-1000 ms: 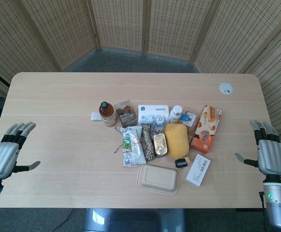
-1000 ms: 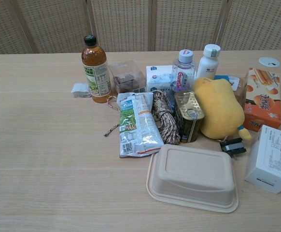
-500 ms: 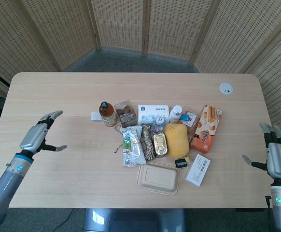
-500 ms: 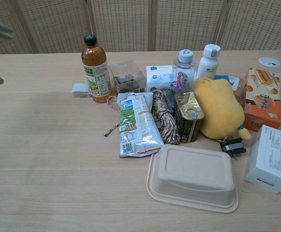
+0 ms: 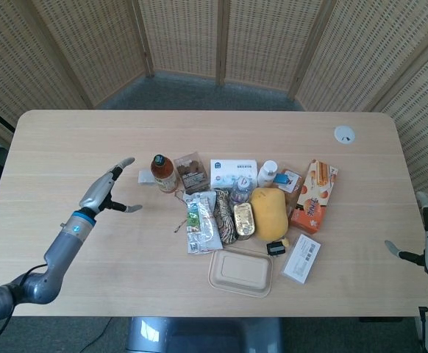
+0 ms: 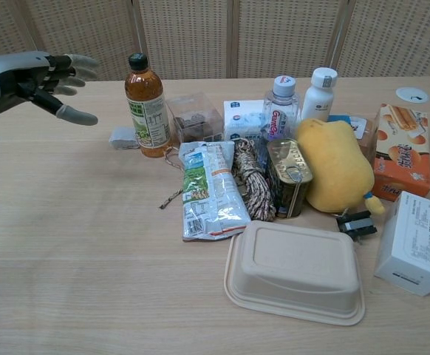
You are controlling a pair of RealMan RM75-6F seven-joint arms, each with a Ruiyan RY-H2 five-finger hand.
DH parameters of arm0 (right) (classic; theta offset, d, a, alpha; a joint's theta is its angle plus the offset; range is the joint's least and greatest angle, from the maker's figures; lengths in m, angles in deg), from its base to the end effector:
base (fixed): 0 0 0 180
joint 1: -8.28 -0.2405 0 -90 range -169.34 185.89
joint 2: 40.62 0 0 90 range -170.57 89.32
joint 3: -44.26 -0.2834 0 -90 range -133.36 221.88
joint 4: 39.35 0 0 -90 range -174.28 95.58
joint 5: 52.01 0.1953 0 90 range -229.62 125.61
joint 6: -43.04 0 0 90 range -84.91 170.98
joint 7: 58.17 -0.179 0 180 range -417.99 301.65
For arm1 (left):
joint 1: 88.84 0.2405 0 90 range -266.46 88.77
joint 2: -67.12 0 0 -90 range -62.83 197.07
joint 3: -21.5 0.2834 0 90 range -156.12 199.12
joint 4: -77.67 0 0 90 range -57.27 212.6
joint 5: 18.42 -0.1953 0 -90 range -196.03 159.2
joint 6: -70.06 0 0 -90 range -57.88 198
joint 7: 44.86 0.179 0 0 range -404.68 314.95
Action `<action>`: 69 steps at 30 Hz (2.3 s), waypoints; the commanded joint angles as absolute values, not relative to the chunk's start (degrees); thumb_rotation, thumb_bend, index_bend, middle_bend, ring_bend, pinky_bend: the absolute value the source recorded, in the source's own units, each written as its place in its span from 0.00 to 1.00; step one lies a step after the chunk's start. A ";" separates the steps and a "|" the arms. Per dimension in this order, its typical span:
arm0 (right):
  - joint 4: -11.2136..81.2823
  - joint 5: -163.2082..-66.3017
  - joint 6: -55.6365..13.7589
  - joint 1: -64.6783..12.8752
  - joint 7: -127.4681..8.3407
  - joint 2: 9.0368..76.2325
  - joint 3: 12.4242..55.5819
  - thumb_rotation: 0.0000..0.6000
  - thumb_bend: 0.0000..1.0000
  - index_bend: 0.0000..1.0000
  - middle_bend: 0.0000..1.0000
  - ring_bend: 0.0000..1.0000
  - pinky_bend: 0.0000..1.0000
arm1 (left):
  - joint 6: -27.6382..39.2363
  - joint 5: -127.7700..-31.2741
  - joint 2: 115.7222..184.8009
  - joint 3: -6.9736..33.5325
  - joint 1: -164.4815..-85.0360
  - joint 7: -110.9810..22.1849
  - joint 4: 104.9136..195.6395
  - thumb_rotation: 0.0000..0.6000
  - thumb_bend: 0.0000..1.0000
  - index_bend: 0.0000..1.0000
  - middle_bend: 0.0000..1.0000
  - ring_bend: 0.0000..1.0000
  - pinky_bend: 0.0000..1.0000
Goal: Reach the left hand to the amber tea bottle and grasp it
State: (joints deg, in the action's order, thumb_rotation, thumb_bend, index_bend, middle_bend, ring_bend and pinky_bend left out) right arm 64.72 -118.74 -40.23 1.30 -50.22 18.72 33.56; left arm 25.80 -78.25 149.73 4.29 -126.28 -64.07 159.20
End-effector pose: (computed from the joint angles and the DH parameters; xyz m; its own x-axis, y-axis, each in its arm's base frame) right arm -0.3281 -0.2443 0.2273 0.3599 0.0666 0.9306 -0.9102 0.2444 0.3345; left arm -0.2180 0.4126 0.0284 -0.2149 0.3918 0.8946 0.9744 0.0237 0.2237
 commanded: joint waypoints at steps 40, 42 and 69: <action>68.32 -116.35 -41.48 4.13 -51.44 14.61 32.48 0.89 0.00 0.00 0.00 0.00 0.00 | 17.75 -81.45 170.78 -4.84 -132.29 -78.40 135.88 1.00 0.32 0.55 0.65 0.73 0.31; 68.01 -116.49 -41.09 3.85 -51.53 14.97 32.49 0.90 0.00 0.00 0.00 0.00 0.00 | 16.23 -82.06 167.74 -5.35 -131.06 -78.14 140.63 1.00 0.32 0.55 0.65 0.73 0.31; 64.79 -118.06 -38.96 3.15 -54.63 18.23 33.12 0.90 0.00 0.00 0.00 0.00 0.00 | 5.61 -79.09 140.88 -15.24 -123.91 -69.89 181.50 1.00 0.29 0.53 0.65 0.73 0.31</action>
